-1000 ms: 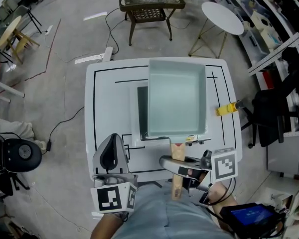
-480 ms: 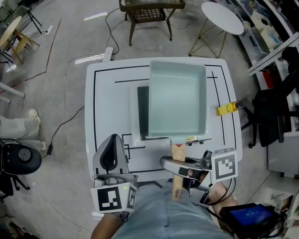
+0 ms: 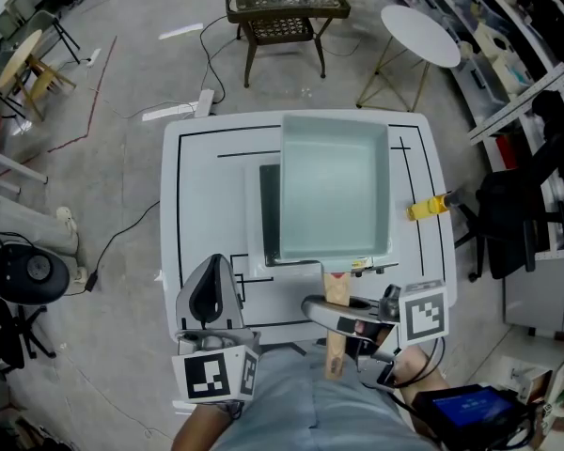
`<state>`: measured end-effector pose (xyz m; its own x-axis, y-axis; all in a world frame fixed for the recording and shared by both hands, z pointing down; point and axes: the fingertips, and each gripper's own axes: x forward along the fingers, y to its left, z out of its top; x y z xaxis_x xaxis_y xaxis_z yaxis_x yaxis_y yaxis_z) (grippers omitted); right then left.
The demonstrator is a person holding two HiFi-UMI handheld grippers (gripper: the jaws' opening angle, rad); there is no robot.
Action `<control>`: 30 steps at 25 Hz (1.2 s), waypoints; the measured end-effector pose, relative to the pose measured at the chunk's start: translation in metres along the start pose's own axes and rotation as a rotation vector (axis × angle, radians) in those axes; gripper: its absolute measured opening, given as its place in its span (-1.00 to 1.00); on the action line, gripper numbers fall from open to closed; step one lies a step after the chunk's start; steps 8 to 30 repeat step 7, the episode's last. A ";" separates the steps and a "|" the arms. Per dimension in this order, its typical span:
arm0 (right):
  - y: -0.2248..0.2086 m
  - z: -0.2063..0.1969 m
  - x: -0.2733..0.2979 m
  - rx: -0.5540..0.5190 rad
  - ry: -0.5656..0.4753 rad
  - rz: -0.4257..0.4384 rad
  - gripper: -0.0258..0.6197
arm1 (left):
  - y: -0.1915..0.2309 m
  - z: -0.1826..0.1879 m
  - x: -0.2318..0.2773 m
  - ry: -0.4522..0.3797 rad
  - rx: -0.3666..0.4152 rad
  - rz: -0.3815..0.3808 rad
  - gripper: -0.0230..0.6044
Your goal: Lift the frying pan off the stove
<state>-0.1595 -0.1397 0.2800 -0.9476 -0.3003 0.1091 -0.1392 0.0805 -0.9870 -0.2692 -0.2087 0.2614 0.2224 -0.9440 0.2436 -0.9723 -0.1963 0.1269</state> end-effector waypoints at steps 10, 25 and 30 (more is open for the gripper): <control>0.008 0.006 0.004 -0.010 -0.020 0.028 -0.66 | 0.003 0.002 0.000 0.002 0.000 0.004 -0.87; 0.008 0.006 0.004 -0.010 -0.020 0.028 -0.66 | 0.003 0.002 0.000 0.002 0.000 0.004 -0.87; 0.008 0.006 0.004 -0.010 -0.020 0.028 -0.66 | 0.003 0.002 0.000 0.002 0.000 0.004 -0.87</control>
